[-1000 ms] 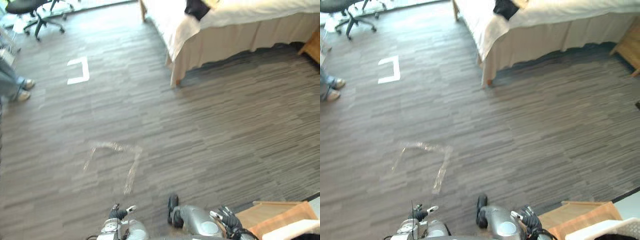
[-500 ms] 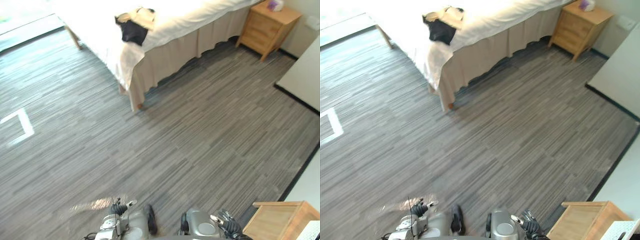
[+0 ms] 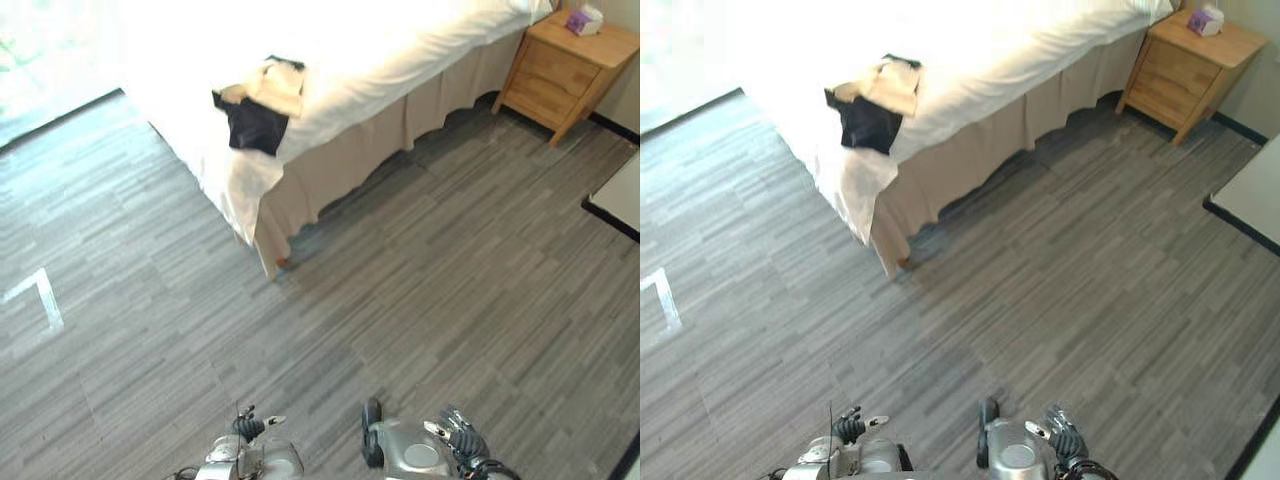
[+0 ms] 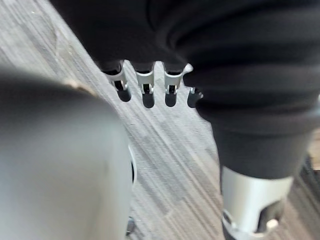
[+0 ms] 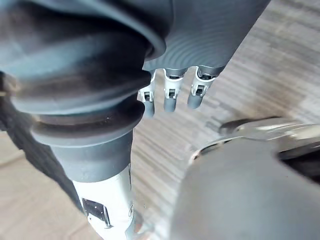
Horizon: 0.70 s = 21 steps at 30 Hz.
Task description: Tidy the bed and pick cloth on bed and put in laundry
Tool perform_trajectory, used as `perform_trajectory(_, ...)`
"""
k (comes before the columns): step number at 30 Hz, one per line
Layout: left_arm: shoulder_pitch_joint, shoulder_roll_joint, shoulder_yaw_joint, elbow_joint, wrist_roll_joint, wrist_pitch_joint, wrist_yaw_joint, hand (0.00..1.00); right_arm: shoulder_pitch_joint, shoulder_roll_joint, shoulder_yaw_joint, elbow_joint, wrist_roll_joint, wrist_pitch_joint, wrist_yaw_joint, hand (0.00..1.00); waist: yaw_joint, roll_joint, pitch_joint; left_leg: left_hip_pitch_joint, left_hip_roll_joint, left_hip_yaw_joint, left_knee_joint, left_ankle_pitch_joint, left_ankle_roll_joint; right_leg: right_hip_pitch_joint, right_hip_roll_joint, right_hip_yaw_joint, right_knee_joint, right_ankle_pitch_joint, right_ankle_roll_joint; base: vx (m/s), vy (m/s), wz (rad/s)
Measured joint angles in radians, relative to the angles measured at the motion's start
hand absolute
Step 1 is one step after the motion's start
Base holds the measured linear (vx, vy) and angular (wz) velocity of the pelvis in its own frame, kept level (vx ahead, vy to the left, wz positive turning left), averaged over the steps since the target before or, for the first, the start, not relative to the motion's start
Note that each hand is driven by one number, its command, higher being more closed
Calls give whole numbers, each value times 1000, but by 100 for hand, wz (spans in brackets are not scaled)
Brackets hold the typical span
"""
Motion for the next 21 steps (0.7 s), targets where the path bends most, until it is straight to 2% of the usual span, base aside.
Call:
perform_trajectory(1,6,-7,-2,0,-2,-7,-7,0,0,-1,-10,2,3,8,-8,0,2,12,-4,3,-29,40,-193,45,0,28,1,-20,-15,-14,22,373,12,41)
perform_trajectory(2,14,-13,-1,0,-5,-17,-10,0,8,-1,-13,4,10,9,-19,0,4,26,-10,2,-35,67,-309,83,8,56,10,-38,-23,-33,47,457,28,41)
perform_trajectory(4,19,-15,-1,0,-6,-22,-15,0,13,0,-19,8,17,5,-19,0,6,32,-12,5,-32,75,-374,86,11,106,20,-54,-28,-75,80,431,98,33)
perform_trajectory(5,18,-13,0,0,-6,-19,-26,0,14,0,-19,14,19,3,-20,0,7,28,-18,15,-35,76,-367,136,75,127,9,-60,-9,-118,107,450,131,27)
perform_trajectory(6,19,-7,3,1,-6,-14,-31,0,13,1,-30,17,19,3,-20,0,8,14,-23,15,-50,79,-352,156,105,126,-13,-65,18,-147,127,480,142,25)
perform_trajectory(7,23,9,2,3,-5,2,-33,0,19,12,-41,34,21,-1,-20,0,6,-18,-49,24,-97,82,-342,152,138,114,-70,-77,110,-196,178,427,92,16)
perform_trajectory(8,22,6,0,12,-3,12,-32,0,14,4,-46,44,25,-5,-21,0,6,-12,-60,31,-109,77,-345,168,168,80,-92,-77,204,-211,201,547,140,22)
perform_trajectory(9,20,6,-1,23,-4,29,-34,0,11,-1,-66,50,30,-11,-23,0,4,-10,-63,60,-130,64,-359,189,224,-21,-151,-77,467,-200,229,565,138,39)
perform_trajectory(10,16,17,-9,29,-3,29,-34,0,7,26,-79,50,32,-20,-34,0,2,-21,-54,114,-158,40,-372,175,238,-103,-202,-66,698,-191,244,547,138,58)
perform_trajectory(12,16,34,-18,33,-4,38,-32,0,15,50,-79,50,41,-24,-59,0,1,-31,-47,192,-163,-17,-384,157,240,-139,-188,-51,769,-237,234,497,16,94)
perform_trajectory(14,17,44,-18,40,-6,44,-28,0,8,57,-81,43,58,-41,-90,0,4,-29,-44,268,-158,-77,-409,156,240,-152,-151,-53,691,-247,208,447,-107,102)
perform_trajectory(17,34,59,-14,40,-13,47,-12,0,0,58,-108,-53,77,-75,-160,0,7,-30,-45,339,-142,-150,-442,122,186,-187,-108,-45,414,-214,197,316,-178,102)
perform_trajectory(18,42,73,-13,40,-13,47,-9,0,-10,60,-127,-79,77,-75,-182,0,8,-42,-49,342,-143,-164,-455,115,176,-201,-106,-36,322,-171,196,153,-158,81)
perform_trajectory(19,56,94,-8,38,-12,48,-8,0,-35,59,-162,-104,77,-75,-213,0,17,-74,-53,358,-148,-173,-466,106,162,-218,-100,-8,213,-77,187,211,-317,62)
perform_trajectory(20,94,117,5,31,-10,50,-6,0,-70,53,-210,-147,77,-75,-241,0,36,-115,-55,381,-157,-177,-461,85,131,-222,-99,31,113,51,182,217,-362,30)
perform_trajectory(21,116,125,6,27,-10,51,-6,0,-79,48,-226,-169,76,-75,-254,0,38,-136,-60,388,-164,-181,-458,74,118,-221,-101,41,91,93,181,196,-447,17)
